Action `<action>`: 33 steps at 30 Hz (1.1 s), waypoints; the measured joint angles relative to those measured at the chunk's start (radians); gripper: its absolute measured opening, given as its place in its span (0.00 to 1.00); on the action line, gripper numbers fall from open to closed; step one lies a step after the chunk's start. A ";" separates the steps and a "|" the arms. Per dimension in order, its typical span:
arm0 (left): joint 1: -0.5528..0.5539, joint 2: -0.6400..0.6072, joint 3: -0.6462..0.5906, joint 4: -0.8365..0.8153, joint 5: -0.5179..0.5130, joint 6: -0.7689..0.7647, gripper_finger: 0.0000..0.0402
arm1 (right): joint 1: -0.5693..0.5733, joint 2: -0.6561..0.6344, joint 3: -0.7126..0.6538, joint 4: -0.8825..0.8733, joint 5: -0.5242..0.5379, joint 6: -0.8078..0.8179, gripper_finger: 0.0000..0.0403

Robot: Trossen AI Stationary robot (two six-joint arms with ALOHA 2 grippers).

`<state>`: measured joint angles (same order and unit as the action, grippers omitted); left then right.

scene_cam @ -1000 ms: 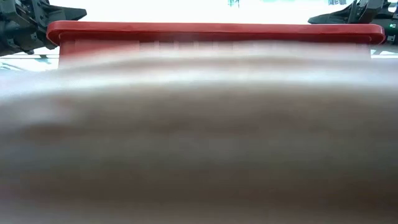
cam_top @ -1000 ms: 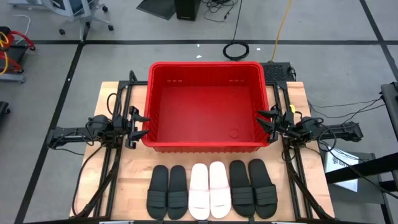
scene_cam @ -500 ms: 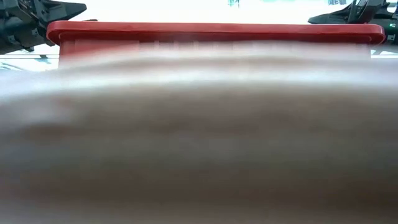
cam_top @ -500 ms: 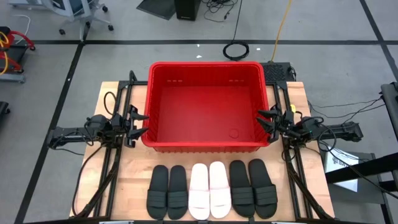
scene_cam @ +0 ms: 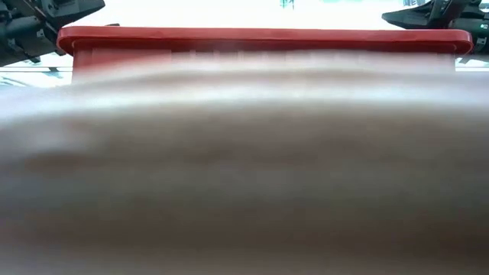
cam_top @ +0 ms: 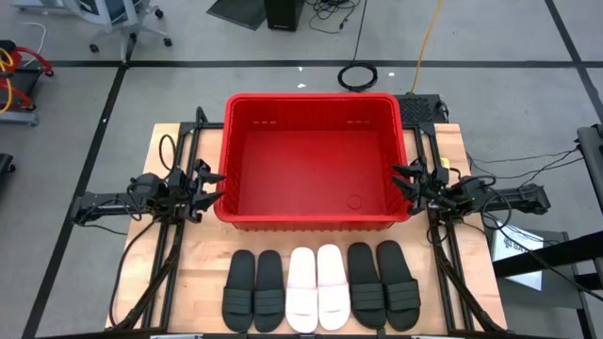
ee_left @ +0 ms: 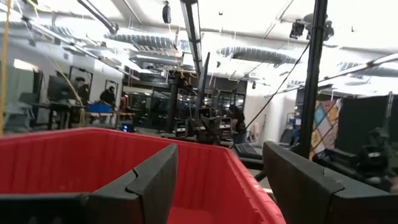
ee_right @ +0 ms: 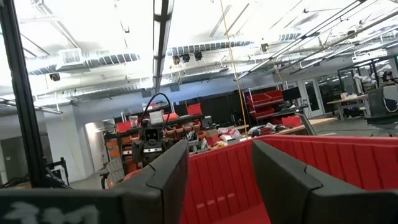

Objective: Pick and place slides into bin
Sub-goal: Put the black slide into the red bin

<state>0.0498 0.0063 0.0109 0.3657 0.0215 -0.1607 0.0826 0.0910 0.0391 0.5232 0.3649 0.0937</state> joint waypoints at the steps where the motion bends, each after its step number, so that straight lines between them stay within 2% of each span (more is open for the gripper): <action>1: 0.000 0.000 0.000 0.004 -0.006 0.001 0.60 | 0.000 0.000 0.000 0.000 0.000 0.000 0.41; 8: 0.000 0.000 0.000 0.075 -0.159 0.028 0.60 | 0.000 0.000 0.000 0.003 0.000 0.016 0.41; 16: 0.000 0.000 0.000 0.149 -0.170 -0.004 0.60 | 0.000 -0.001 0.000 0.097 -0.011 0.026 0.41; 19: 0.000 0.000 0.000 0.187 -0.160 -0.003 0.60 | 0.000 -0.001 0.000 0.154 -0.080 0.026 0.41; 27: 0.000 0.000 0.000 0.244 -0.119 -0.033 0.60 | 0.000 -0.001 0.000 0.334 -0.347 0.069 0.41; 33: 0.000 0.000 0.000 0.266 -0.119 -0.033 0.60 | 0.000 -0.001 0.000 0.422 -0.396 0.078 0.41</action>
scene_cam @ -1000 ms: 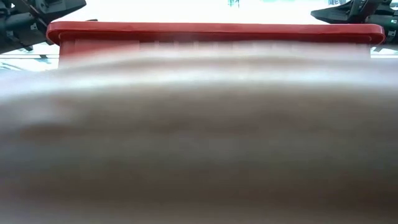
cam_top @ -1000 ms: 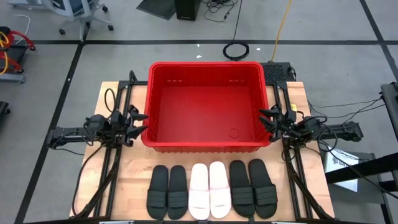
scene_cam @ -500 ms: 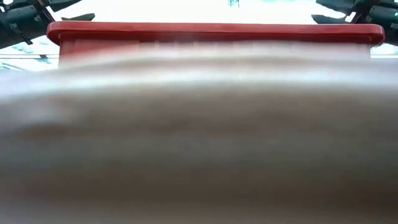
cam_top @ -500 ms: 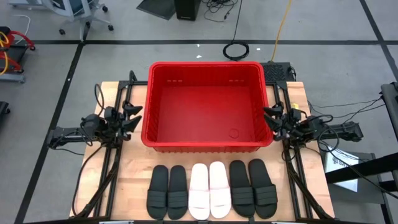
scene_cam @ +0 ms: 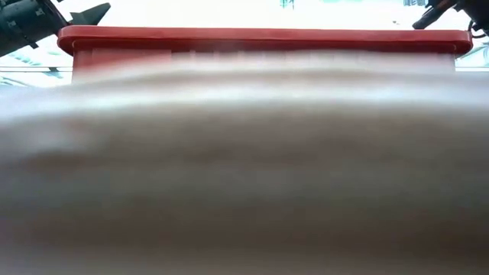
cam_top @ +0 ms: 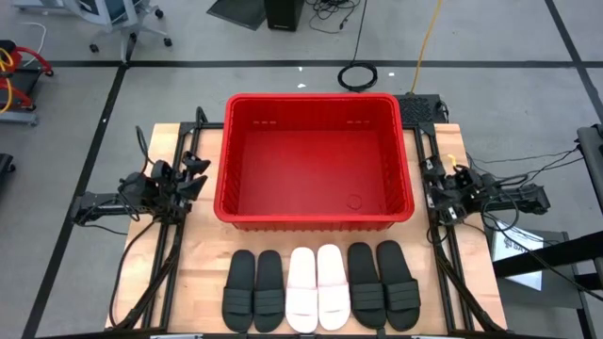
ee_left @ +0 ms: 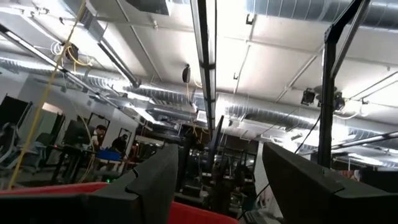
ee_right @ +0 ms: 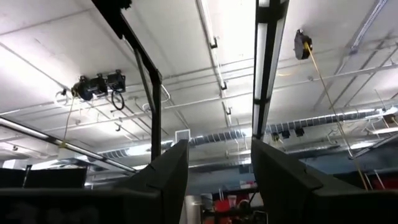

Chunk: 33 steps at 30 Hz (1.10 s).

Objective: Pick and place slides into bin
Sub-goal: Put the black slide into the red bin

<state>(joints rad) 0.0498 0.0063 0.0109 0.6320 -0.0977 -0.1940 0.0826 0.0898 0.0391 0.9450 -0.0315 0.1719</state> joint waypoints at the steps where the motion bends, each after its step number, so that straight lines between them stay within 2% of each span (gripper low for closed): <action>1: 0.000 0.000 0.000 0.012 0.000 0.000 0.60 | 0.000 0.000 0.000 0.007 0.000 0.000 0.41; 8: 0.000 0.000 0.004 0.087 0.000 0.008 0.60 | 0.000 0.003 0.068 0.002 -0.028 0.000 0.41; 11: 0.000 0.002 0.047 0.076 0.010 0.018 0.60 | 0.000 0.003 0.126 0.016 -0.052 -0.039 0.41; 15: 0.000 0.065 0.136 0.065 0.014 0.045 0.60 | 0.000 0.042 0.205 -0.005 -0.050 -0.078 0.41; 18: 0.000 0.149 0.247 0.056 0.024 0.063 0.60 | 0.000 0.086 0.288 -0.013 -0.050 -0.105 0.41; 21: 0.000 0.253 0.397 -0.021 0.067 0.068 0.60 | 0.000 0.151 0.391 -0.073 -0.050 -0.117 0.41; 25: 0.000 0.405 0.623 -0.133 0.119 0.086 0.60 | 0.000 0.246 0.577 -0.187 -0.075 -0.135 0.41; 33: 0.000 0.689 1.073 -0.355 0.124 0.111 0.60 | 0.000 0.449 0.970 -0.447 -0.108 -0.160 0.41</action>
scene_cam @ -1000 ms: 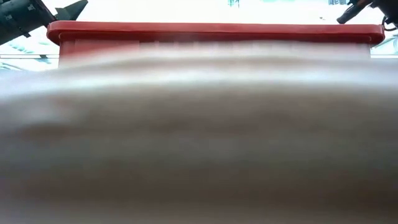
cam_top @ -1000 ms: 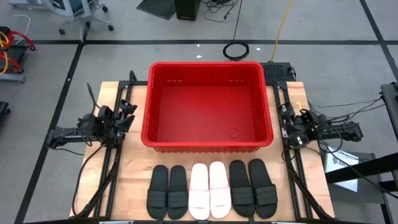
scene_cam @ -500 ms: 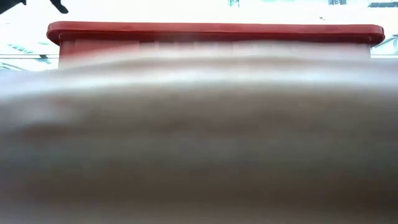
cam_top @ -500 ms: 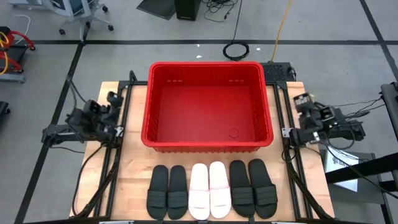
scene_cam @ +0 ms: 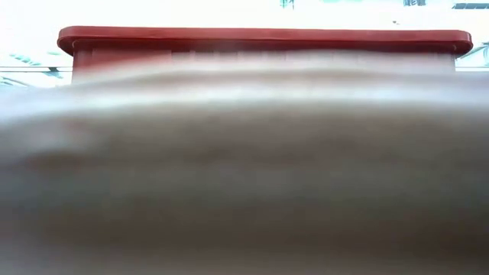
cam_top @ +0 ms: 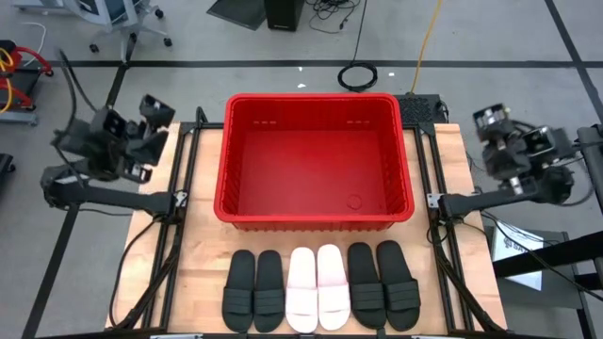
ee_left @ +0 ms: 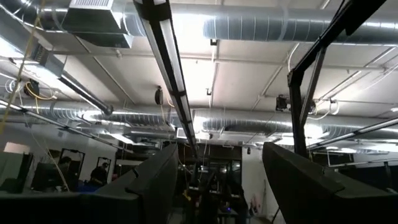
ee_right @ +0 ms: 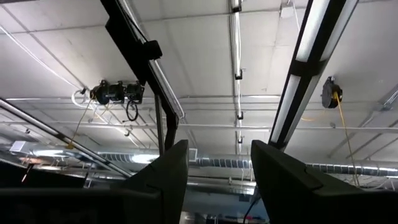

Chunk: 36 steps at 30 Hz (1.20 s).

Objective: Pick and place slides into bin
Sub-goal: Put the black slide into the red bin

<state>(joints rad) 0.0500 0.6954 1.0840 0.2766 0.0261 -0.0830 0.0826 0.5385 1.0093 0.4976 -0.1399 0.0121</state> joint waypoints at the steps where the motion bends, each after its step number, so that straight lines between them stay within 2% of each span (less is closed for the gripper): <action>1: 0.000 0.028 0.053 -0.038 0.000 0.000 0.60 | 0.000 0.026 0.049 -0.044 0.000 -0.002 0.41; 7: 0.000 0.193 0.337 -0.274 0.000 -0.017 0.60 | 0.000 0.178 0.340 -0.327 0.006 -0.007 0.41; 11: 0.000 0.285 0.481 -0.443 0.001 -0.061 0.60 | 0.000 0.275 0.508 -0.586 0.008 0.059 0.41; 17: 0.000 0.365 0.562 -0.615 0.040 -0.141 0.60 | 0.000 0.388 0.669 -1.041 0.005 0.193 0.41; 20: 0.000 0.387 0.563 -0.622 0.108 -0.176 0.60 | 0.000 0.421 0.687 -1.204 -0.028 0.254 0.41; 23: -0.009 0.411 0.563 -0.623 0.165 -0.202 0.60 | 0.000 0.453 0.687 -1.326 -0.123 0.303 0.41; 27: -0.032 0.449 0.561 -0.634 0.173 -0.200 0.60 | 0.020 0.508 0.687 -1.477 -0.259 0.353 0.41; 31: -0.051 0.476 0.561 -0.640 0.174 -0.188 0.60 | 0.094 0.570 0.680 -1.611 -0.279 0.373 0.41; 36: -0.066 0.494 0.561 -0.648 0.170 -0.188 0.60 | 0.209 0.629 0.599 -1.646 -0.284 0.469 0.41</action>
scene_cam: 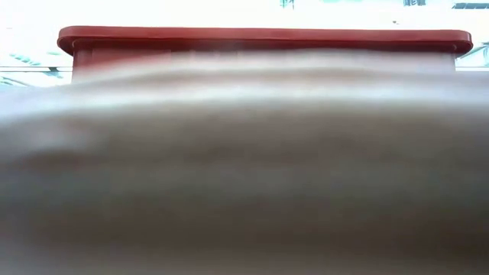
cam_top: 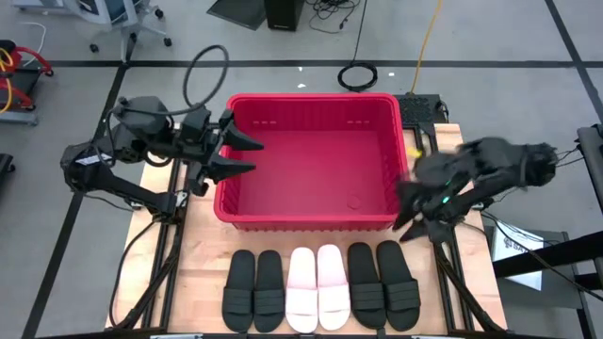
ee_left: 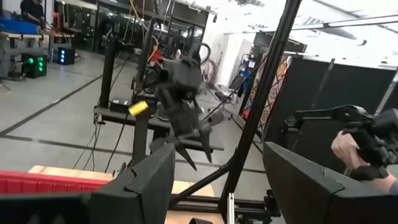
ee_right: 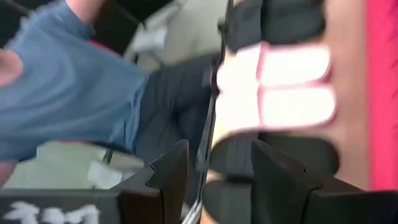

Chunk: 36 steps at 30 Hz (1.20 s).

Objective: Pick and place slides into bin
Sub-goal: Put the black slide into the red bin

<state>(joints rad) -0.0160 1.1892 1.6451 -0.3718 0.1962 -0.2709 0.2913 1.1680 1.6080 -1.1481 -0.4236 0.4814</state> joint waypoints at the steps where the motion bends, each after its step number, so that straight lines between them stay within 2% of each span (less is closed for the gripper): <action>1: -0.002 -0.001 0.000 0.000 -0.001 0.008 0.60 | 0.024 0.005 -0.025 0.000 0.000 0.016 0.41; 7: -0.007 -0.013 0.000 -0.003 -0.003 0.037 0.60 | 0.155 0.009 -0.245 0.030 0.001 0.165 0.41; 16: -0.007 -0.015 0.000 -0.051 -0.018 0.041 0.60 | 0.305 -0.015 -0.590 0.380 0.000 0.375 0.41; 20: -0.007 -0.014 0.000 -0.078 -0.022 0.065 0.60 | 0.345 -0.015 -0.702 0.426 -0.001 0.427 0.41; 26: -0.007 -0.014 0.000 -0.084 -0.022 0.084 0.60 | 0.372 -0.015 -0.818 0.525 -0.001 0.476 0.41; 36: -0.007 -0.014 0.000 -0.084 -0.024 0.085 0.60 | 0.387 -0.015 -0.933 0.634 0.004 0.512 0.41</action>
<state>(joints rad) -0.0231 1.1751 1.6451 -0.4561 0.1722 -0.1860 0.6783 1.1526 0.6747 -0.5138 -0.4195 0.9933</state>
